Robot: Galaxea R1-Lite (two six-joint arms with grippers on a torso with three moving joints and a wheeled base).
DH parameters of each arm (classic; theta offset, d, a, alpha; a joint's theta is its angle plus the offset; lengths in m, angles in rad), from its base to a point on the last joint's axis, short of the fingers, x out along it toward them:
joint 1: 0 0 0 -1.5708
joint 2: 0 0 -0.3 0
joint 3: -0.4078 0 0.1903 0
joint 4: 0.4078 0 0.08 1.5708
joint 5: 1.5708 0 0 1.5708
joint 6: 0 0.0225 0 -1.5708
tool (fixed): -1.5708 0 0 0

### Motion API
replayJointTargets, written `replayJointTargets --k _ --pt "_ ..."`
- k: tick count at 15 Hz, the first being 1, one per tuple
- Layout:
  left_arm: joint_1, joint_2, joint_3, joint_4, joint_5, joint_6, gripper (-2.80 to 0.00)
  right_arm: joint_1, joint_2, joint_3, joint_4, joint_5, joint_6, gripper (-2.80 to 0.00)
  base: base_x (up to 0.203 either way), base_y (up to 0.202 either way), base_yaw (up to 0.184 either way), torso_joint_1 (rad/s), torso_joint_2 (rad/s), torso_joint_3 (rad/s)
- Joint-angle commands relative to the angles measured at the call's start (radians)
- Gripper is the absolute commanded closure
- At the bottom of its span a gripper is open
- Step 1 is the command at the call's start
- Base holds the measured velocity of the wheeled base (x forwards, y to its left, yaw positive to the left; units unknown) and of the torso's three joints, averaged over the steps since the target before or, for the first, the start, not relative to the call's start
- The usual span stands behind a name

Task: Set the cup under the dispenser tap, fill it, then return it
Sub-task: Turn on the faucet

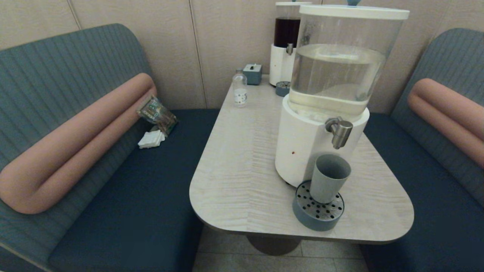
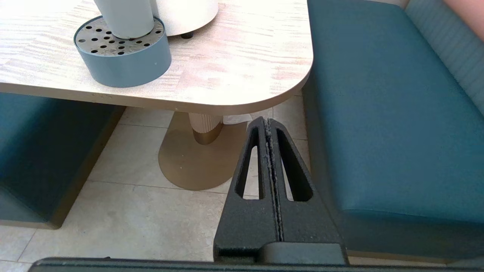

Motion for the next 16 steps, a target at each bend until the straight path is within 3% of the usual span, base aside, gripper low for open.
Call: replayJointTargets --k 1,2,3,16 --pt "0.001 0.000 0.006 0.036 0.002 -0.102 0.00 0.000 0.001 0.000 0.000 0.000 0.000 0.00 0.000 0.000 0.000 0.000 0.00 0.000" --pt "0.001 0.000 0.003 0.050 0.015 -0.150 0.00 0.000 0.001 0.000 0.000 0.000 0.000 0.00 0.000 0.000 0.000 0.000 0.00 0.000" --pt "0.001 0.000 0.007 0.038 0.023 -0.158 0.00 0.000 0.001 0.000 0.000 0.000 0.000 0.00 0.000 0.000 0.000 0.000 0.00 0.000" --pt "0.001 0.000 0.010 0.027 0.024 -0.162 0.00 0.000 0.000 0.010 -0.028 -0.003 -0.037 0.00 0.000 0.000 0.000 0.000 0.00 0.000"
